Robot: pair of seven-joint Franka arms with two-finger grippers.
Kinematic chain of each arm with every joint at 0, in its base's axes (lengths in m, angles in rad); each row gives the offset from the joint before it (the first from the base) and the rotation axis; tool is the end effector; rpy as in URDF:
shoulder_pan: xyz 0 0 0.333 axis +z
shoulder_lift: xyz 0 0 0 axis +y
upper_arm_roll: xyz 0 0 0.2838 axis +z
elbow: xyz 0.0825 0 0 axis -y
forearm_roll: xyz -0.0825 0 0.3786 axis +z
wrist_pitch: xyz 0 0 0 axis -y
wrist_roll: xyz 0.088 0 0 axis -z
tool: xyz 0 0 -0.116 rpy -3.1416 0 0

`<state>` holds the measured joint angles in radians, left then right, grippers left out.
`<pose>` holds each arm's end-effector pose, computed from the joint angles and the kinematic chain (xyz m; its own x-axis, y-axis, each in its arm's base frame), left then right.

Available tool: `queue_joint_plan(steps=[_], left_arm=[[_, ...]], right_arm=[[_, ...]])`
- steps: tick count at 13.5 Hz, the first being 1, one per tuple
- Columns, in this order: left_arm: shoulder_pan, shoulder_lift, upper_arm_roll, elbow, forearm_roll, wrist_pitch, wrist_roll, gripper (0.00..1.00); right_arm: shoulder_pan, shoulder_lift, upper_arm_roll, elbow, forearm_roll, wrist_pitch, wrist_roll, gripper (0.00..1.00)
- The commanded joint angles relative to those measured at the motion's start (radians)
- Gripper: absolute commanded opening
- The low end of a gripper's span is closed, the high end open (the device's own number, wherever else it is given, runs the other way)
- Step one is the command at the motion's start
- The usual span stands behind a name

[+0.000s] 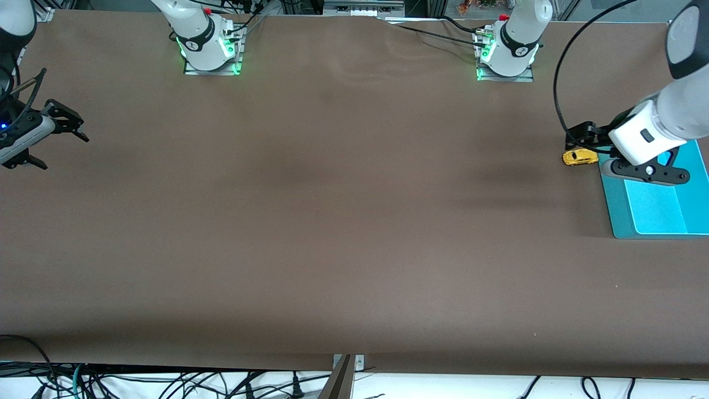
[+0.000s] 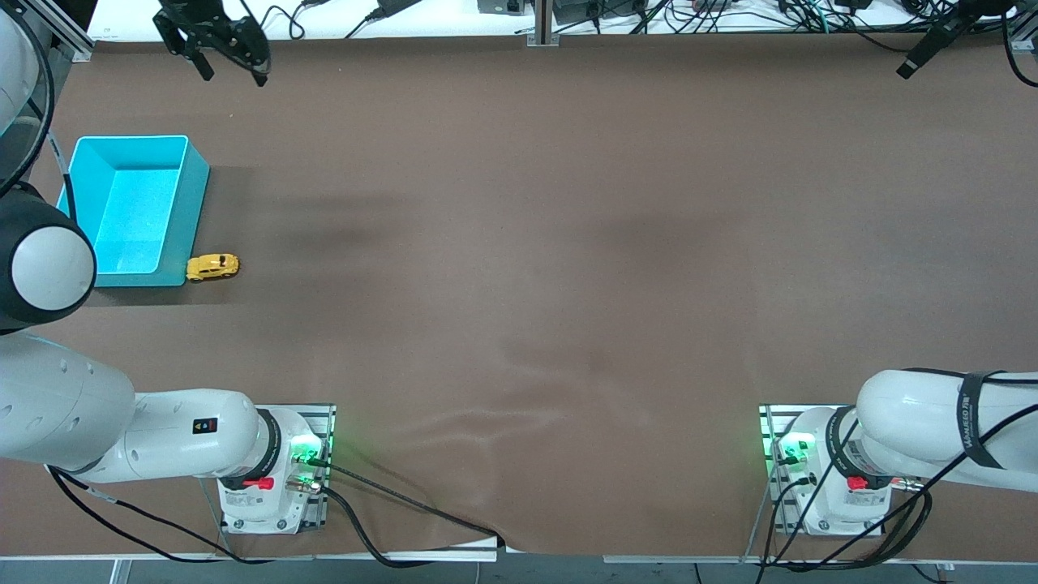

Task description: Wind and store yellow beetle car

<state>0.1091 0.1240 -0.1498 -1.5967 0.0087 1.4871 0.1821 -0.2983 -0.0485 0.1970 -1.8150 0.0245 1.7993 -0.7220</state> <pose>0.5619 -0.0181 0.4970 0.9488 -0.2223 -0.2245 -0.2162 -0.9750 0.0514 0.5456 -0.0516 0.5142 0.8160 0.5771 0.0335 0.5772 -0.8166 0.0101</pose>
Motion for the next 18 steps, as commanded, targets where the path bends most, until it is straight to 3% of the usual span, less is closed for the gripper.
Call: queue_joint_plan(steps=[1,3,6,9,12,14,18], left_arm=[[0.034,-0.001,-0.007,-0.025,0.042,-0.034,0.196,1.0],[0.052,-0.006,-0.007,-0.051,0.069,-0.042,0.334,1.0],[0.057,-0.007,-0.007,-0.122,0.099,-0.041,0.546,1.0],[0.113,-0.01,-0.008,-0.216,0.099,0.001,0.688,1.0],[0.196,-0.01,-0.008,-0.334,0.106,0.184,0.96,1.0],[0.227,-0.018,-0.013,-0.423,0.193,0.361,1.133,1.0],[0.25,-0.03,-0.016,-0.557,0.227,0.566,1.266,1.0]], right_arm=[[0.047,-0.054,-0.001,-0.001,0.011,-0.066,0.314,1.0],[0.099,-0.076,-0.011,0.0,0.057,-0.084,0.502,1.0],[0.198,-0.105,-0.044,0.003,0.055,-0.115,0.677,1.0],[0.209,-0.102,-0.045,0.008,0.054,-0.123,0.702,1.0],[0.209,-0.062,-0.044,0.075,0.046,-0.181,0.702,1.0],[0.211,-0.06,-0.044,0.083,0.019,-0.208,0.704,1.0],[0.212,-0.056,-0.042,0.086,0.014,-0.21,0.702,1.0]])
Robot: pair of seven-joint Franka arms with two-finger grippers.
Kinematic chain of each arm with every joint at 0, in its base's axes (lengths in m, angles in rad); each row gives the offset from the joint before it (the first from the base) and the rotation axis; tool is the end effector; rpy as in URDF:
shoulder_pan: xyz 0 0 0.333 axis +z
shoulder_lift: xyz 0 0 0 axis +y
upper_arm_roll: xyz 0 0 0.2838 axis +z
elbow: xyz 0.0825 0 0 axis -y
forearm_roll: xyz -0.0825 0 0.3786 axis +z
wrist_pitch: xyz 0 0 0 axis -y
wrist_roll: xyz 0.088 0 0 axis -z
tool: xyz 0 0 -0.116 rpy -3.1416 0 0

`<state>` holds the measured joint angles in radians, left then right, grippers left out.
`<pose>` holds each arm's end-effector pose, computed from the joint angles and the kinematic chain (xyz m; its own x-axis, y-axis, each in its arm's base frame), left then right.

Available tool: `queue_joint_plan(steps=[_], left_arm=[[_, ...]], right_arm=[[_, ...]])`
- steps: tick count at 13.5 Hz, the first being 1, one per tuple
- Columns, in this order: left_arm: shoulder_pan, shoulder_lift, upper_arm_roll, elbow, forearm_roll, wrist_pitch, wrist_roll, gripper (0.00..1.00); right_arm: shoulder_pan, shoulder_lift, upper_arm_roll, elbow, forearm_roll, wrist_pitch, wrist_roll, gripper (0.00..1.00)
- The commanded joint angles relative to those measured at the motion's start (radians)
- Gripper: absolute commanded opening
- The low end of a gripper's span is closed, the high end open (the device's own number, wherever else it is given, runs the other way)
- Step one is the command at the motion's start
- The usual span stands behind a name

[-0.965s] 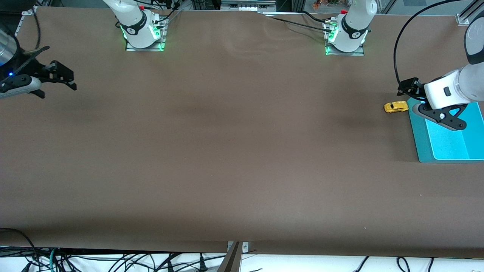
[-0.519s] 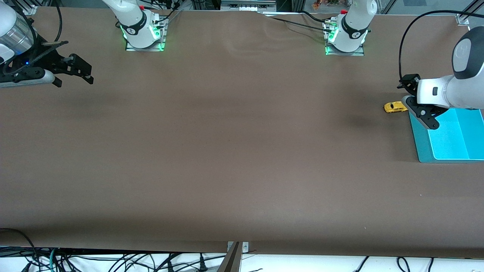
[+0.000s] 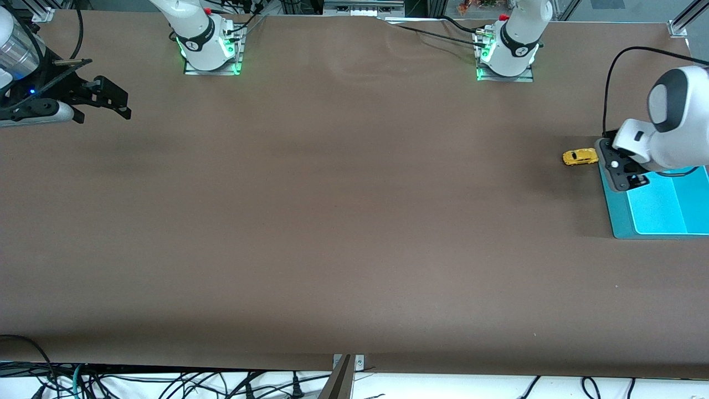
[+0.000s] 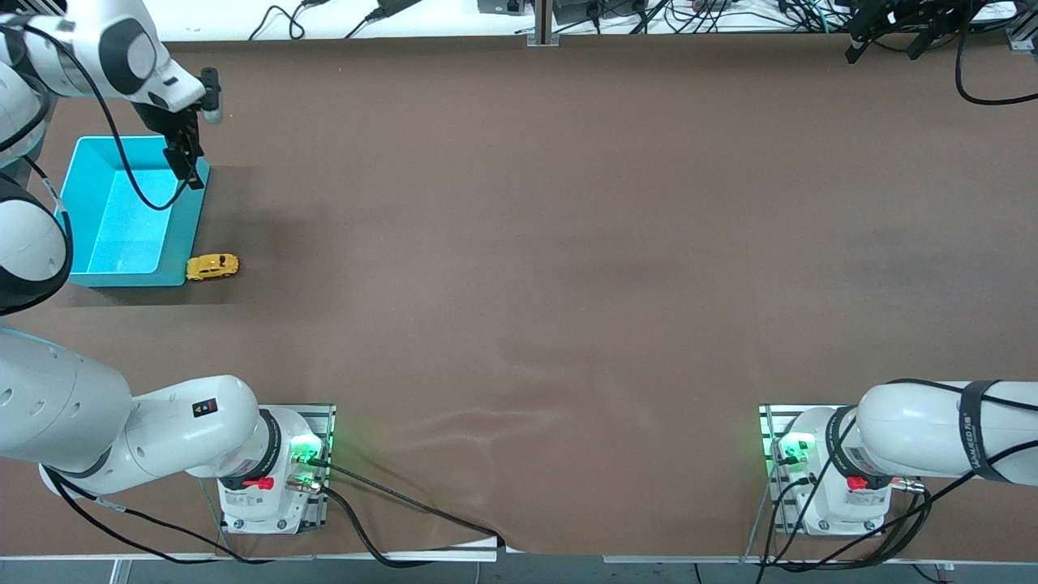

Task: Wind and store yellow beetle car
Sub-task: 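Lower the left gripper onto the yellow car and close on it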

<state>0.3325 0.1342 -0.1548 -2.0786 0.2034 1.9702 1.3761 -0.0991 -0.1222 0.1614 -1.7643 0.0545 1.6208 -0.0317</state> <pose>0.5198 0.1085 0.3106 0.2420 -0.9522 -0.1862 -0.9366 -0.2794 0.2114 0.5151 0.0421 0.5614 0.9957 0.0895 -0.0218 0.0887 -0.9954 -0.0355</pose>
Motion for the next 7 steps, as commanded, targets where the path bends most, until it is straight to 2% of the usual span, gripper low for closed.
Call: queue_joint_plan(steps=[1,3,7], left_arm=[[0.052,-0.03,-0.011,-0.092,0.036,0.135,0.108,1.0],[0.057,-0.021,-0.011,-0.135,0.036,0.194,0.13,1.0],[0.077,0.028,-0.011,-0.141,0.099,0.254,0.132,1.0]], right_arm=[[0.012,0.021,-0.006,0.034,-0.022,-0.038,0.012,1.0],[0.013,0.022,-0.006,0.043,-0.051,-0.056,0.012,1.0],[0.001,0.022,-0.011,0.054,-0.048,-0.075,0.013,1.0]])
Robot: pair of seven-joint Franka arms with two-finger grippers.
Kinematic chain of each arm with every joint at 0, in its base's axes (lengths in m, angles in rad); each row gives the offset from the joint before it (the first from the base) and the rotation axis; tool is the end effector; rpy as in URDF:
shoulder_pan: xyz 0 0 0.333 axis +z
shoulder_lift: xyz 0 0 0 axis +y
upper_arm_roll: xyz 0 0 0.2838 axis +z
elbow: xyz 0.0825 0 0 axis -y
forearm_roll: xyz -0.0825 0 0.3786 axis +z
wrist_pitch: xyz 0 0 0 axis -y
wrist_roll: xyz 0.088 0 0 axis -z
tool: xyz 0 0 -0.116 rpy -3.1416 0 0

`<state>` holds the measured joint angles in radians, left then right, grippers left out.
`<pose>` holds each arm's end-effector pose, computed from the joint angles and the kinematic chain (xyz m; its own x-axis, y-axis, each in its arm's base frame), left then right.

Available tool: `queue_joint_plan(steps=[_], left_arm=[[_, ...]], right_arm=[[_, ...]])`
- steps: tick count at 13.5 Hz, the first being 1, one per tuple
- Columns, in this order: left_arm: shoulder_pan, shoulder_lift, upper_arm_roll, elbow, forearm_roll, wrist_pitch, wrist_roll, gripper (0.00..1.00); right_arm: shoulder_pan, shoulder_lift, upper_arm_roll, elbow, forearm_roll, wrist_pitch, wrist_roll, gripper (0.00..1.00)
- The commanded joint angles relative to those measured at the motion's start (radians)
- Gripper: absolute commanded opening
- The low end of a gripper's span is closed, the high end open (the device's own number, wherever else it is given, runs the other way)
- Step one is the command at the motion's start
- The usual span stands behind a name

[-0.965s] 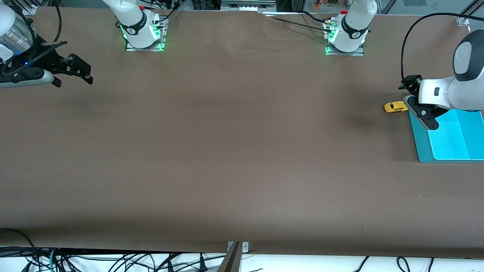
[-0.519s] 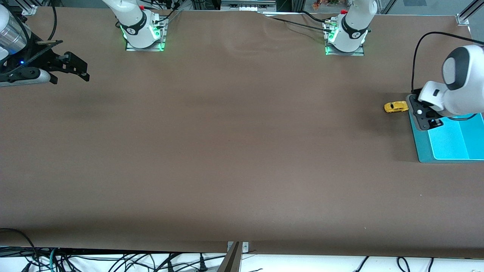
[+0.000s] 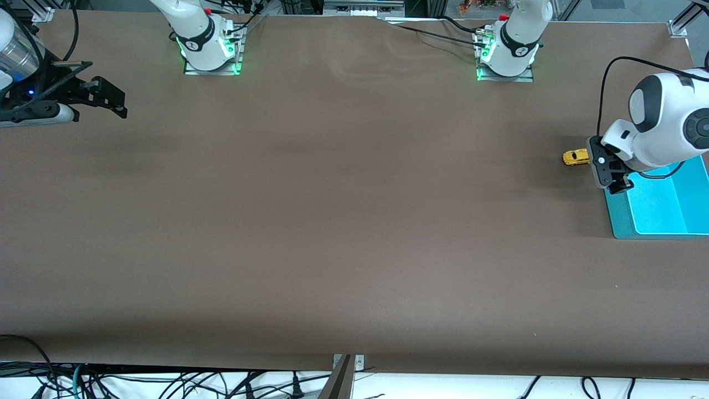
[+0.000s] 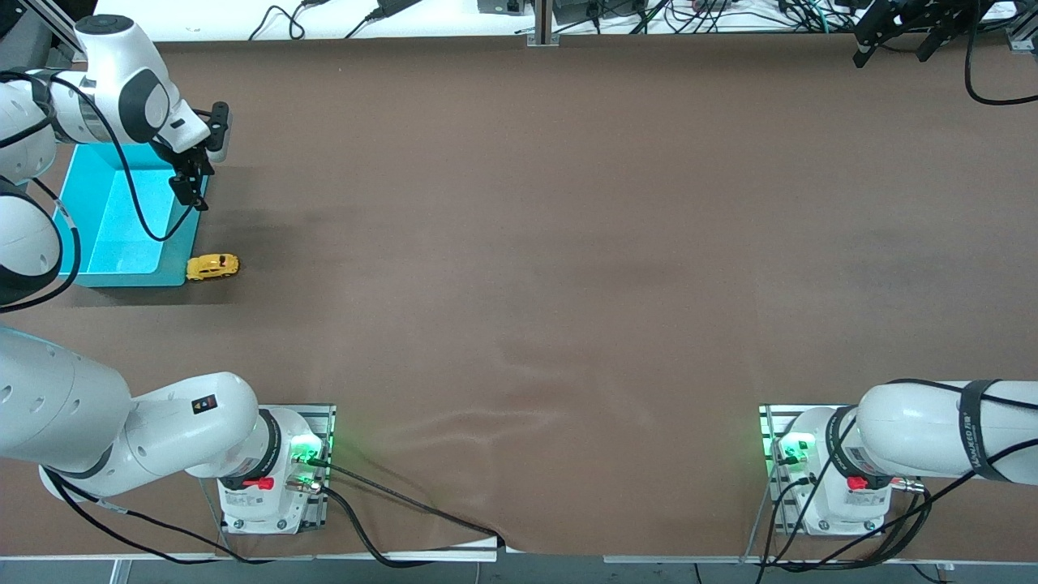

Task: Wind and store yellow beetle car
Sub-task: 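Lower the left gripper onto the yellow car and close on it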

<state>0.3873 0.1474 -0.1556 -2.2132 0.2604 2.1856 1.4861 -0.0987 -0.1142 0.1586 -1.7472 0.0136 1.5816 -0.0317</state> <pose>0.4998 0.1288 0.2630 0.1295 -0.9761 -0.1744 -0.9728 -0.1592 0.1685 0.5136 0.0360 0.5620 0.9946 0.0893 -0.0529 0.0896 -0.9960 0.0028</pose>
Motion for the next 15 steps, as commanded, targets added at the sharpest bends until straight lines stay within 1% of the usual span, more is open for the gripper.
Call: queue_joint_plan(steps=[1,3,5,7,8,9,11,12,15], left_arm=[[0.024,0.032,-0.01,-0.007,0.055,0.046,0.02,1.0],[0.028,0.066,-0.009,-0.008,0.095,0.078,0.02,1.0],[0.059,0.095,-0.01,-0.008,0.126,0.094,0.022,1.0],[0.097,0.113,-0.01,-0.017,0.131,0.098,0.055,1.0],[0.104,0.11,-0.01,-0.046,0.131,0.111,0.068,1.0],[0.137,0.1,-0.01,-0.1,0.131,0.159,0.066,1.0],[0.168,0.087,-0.01,-0.202,0.131,0.317,0.06,1.0],[0.177,0.093,-0.01,-0.226,0.131,0.356,0.06,1.0],[0.182,0.101,-0.01,-0.259,0.131,0.374,0.054,1.0]], right_arm=[[-0.006,0.018,-0.008,0.037,-0.007,-0.034,0.01,1.0],[0.005,0.021,-0.001,0.038,-0.015,-0.034,0.022,1.0],[0.002,0.024,-0.002,0.038,-0.015,-0.034,0.024,1.0],[-0.006,0.027,-0.01,0.037,-0.007,-0.037,0.029,1.0],[-0.006,0.027,-0.011,0.037,-0.006,-0.037,0.03,1.0],[-0.001,0.025,-0.008,0.038,-0.007,-0.037,0.039,1.0],[0.001,0.022,-0.001,0.038,-0.007,-0.037,0.103,1.0],[0.002,0.022,0.002,0.038,-0.006,-0.037,0.111,1.0],[0.004,0.022,0.002,0.038,-0.006,-0.037,0.11,1.0]])
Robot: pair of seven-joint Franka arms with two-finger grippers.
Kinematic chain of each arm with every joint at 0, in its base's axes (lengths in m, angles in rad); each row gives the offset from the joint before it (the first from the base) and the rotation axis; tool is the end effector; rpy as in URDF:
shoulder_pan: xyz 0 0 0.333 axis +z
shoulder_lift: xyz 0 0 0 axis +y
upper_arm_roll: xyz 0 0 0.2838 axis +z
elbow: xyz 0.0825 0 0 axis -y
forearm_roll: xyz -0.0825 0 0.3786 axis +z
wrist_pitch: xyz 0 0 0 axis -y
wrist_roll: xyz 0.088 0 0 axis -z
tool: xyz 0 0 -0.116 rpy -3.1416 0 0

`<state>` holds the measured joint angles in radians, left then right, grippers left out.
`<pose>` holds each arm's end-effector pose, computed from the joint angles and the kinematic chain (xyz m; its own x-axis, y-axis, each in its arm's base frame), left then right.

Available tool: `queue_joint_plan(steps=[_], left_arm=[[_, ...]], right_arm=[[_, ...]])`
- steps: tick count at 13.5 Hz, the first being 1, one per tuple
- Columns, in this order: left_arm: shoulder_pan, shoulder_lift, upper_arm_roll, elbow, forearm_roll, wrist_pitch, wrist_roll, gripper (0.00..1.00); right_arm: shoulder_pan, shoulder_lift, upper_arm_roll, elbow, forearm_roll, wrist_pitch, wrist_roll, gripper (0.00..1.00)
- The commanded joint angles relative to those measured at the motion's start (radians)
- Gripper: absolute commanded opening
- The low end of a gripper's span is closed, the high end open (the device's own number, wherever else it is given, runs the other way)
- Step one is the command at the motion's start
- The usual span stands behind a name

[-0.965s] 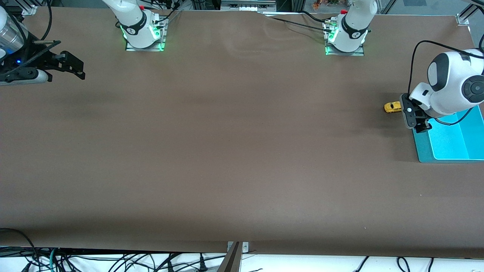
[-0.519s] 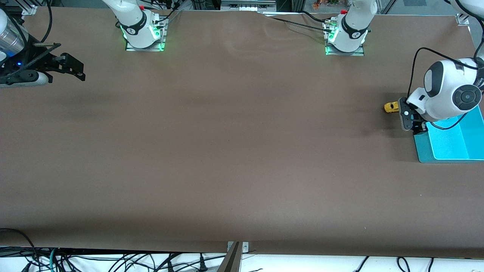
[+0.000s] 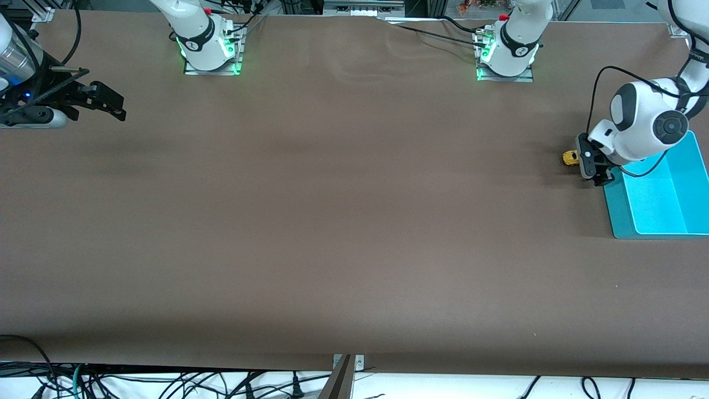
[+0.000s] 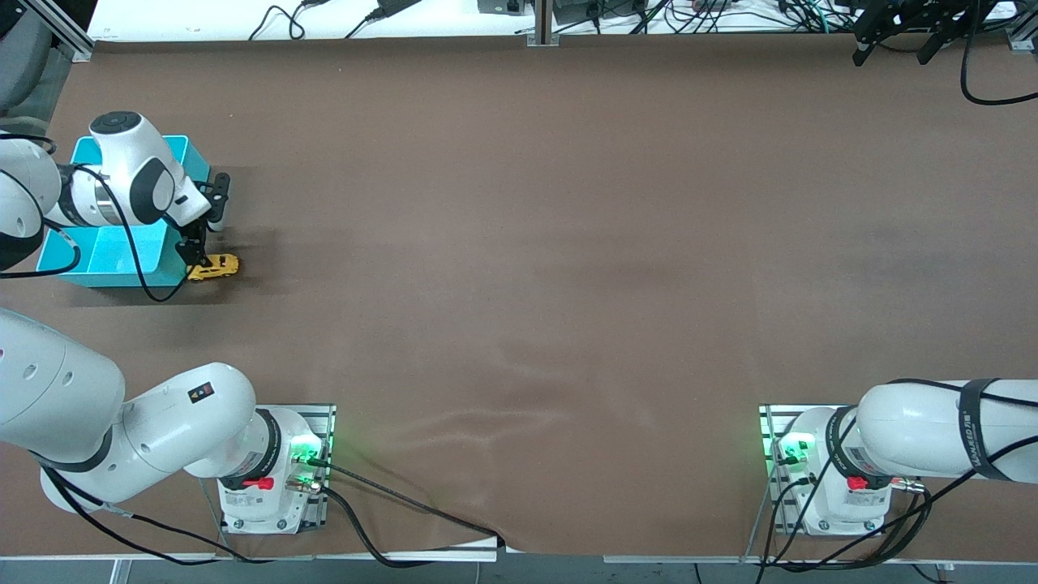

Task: Wind and store yellow beetle car
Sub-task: 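Lift the yellow car off the table with the left gripper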

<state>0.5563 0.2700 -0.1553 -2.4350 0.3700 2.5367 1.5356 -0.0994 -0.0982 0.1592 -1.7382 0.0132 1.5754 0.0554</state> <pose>0.4242 0.1718 0.1487 0.1048 -0.9871 -0.1214 -0.9772 -0.1248 0.1716 0.5171 0.0356 0.5575 0.9978 0.0024 -0.0655 0.0028 -1.0000 0.0060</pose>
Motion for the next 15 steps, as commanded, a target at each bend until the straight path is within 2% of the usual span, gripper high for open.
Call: queue_joint_plan(steps=[1,5,9,10,11,12,13,15], left_arm=[[0.022,-0.018,-0.012,-0.041,0.021,0.023,0.006,1.0],[0.033,-0.029,-0.012,-0.041,0.021,0.01,0.023,1.0],[0.07,0.0,-0.013,-0.042,0.021,0.016,0.031,0.99],[0.07,0.003,-0.013,-0.042,0.021,0.019,0.032,0.92],[0.07,0.003,-0.013,-0.042,0.021,0.019,0.035,0.57],[0.07,0.003,-0.013,-0.042,0.021,0.019,0.035,0.27],[0.07,0.002,-0.013,-0.041,0.021,0.019,0.035,0.13],[0.07,0.0,-0.015,-0.039,0.021,0.019,0.035,0.07]], right_arm=[[0.004,0.006,0.002,0.029,-0.006,-0.031,0.024,1.0],[0.004,0.008,0.0,0.029,-0.003,-0.031,0.018,1.0],[0.004,0.008,0.0,0.029,-0.002,-0.031,0.018,1.0],[0.004,0.008,0.0,0.029,-0.001,-0.031,0.018,1.0],[0.004,0.008,0.0,0.029,-0.002,-0.032,0.018,1.0],[0.004,0.008,0.0,0.029,-0.001,-0.031,0.018,1.0],[0.003,0.008,0.0,0.029,-0.001,-0.032,0.018,1.0],[0.003,0.008,0.0,0.029,-0.001,-0.032,0.02,1.0]])
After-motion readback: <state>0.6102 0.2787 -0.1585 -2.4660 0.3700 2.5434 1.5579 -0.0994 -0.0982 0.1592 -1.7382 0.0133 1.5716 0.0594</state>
